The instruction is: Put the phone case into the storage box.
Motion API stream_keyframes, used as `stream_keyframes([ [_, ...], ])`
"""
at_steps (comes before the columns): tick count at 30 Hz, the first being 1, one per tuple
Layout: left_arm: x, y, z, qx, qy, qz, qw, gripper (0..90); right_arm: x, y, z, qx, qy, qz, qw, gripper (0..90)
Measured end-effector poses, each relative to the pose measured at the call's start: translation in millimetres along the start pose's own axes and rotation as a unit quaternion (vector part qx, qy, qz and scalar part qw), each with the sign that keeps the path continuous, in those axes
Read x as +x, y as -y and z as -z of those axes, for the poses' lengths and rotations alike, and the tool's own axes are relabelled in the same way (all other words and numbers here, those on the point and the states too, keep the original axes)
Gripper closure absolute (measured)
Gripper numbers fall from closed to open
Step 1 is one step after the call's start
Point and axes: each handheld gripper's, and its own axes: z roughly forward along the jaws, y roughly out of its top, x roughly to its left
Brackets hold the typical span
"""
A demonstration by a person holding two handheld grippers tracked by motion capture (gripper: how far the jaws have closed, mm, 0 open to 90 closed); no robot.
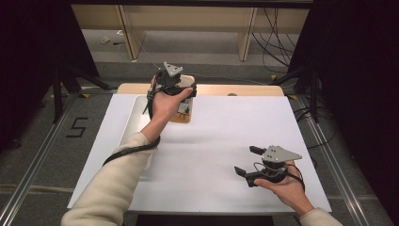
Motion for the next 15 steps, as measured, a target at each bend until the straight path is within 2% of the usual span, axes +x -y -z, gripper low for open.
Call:
stream_keyframes([
  [15, 16.5, -5.9, 6.0, -0.005, -0.012, -0.001, 0.9999, 11.2, -0.3, -0.1, 0.2, -0.002, 0.002, 0.0, 1.0, 8.0],
])
